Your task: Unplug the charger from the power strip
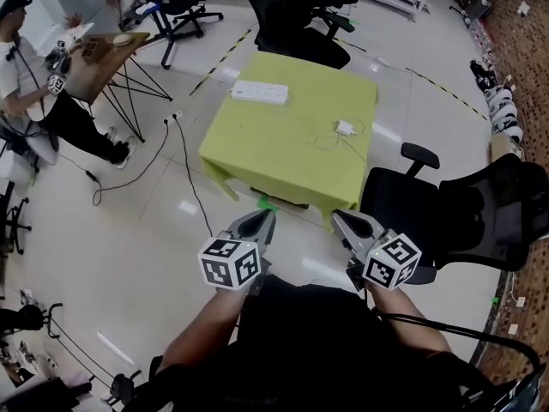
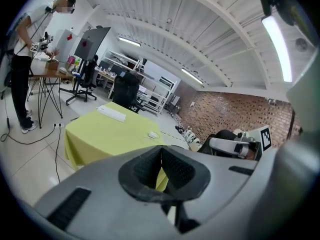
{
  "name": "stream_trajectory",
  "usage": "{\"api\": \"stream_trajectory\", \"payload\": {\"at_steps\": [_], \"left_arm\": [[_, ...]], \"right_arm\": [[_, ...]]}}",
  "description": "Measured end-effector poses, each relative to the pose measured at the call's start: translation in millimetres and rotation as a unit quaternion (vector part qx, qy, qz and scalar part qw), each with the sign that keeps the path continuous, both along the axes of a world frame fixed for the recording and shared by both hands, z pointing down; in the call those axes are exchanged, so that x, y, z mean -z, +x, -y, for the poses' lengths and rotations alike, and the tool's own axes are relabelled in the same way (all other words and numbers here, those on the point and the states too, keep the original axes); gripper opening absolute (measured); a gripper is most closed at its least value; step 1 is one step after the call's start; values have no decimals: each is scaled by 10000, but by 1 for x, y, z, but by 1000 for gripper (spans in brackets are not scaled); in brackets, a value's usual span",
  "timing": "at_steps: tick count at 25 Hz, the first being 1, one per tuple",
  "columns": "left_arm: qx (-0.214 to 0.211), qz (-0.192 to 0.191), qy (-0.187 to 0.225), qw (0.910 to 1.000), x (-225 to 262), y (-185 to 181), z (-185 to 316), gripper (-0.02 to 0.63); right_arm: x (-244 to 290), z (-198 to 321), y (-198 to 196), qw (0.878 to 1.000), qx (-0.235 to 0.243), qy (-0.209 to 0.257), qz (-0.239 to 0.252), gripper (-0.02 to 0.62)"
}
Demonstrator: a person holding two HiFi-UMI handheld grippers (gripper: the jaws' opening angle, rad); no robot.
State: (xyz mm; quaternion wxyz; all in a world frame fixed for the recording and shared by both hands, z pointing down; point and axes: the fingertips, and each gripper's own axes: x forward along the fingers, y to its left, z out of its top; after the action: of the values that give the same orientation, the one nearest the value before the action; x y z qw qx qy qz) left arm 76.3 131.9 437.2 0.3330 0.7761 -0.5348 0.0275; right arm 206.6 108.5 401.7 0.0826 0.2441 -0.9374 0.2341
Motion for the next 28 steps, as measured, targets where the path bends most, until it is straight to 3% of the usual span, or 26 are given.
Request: {"api": "stream_trajectory", "payload": {"at_steps": [3, 9, 19, 28], "left_arm": [[-22, 112, 14, 9999, 1, 36, -13, 6], [116, 202, -190, 9995, -12, 84, -52, 6], [548, 354, -141, 9978, -8, 105, -72, 6], [536, 412, -121, 9976, -6, 121, -76, 8]], "right_arm": [[-6, -17, 27, 9988, 219, 308, -308, 2], [-12, -39, 71, 9974, 405, 401, -436, 2], [-17, -58, 98, 9955, 733, 468, -381, 2], [-18, -66, 105, 9943, 877, 513, -313, 2]]}}
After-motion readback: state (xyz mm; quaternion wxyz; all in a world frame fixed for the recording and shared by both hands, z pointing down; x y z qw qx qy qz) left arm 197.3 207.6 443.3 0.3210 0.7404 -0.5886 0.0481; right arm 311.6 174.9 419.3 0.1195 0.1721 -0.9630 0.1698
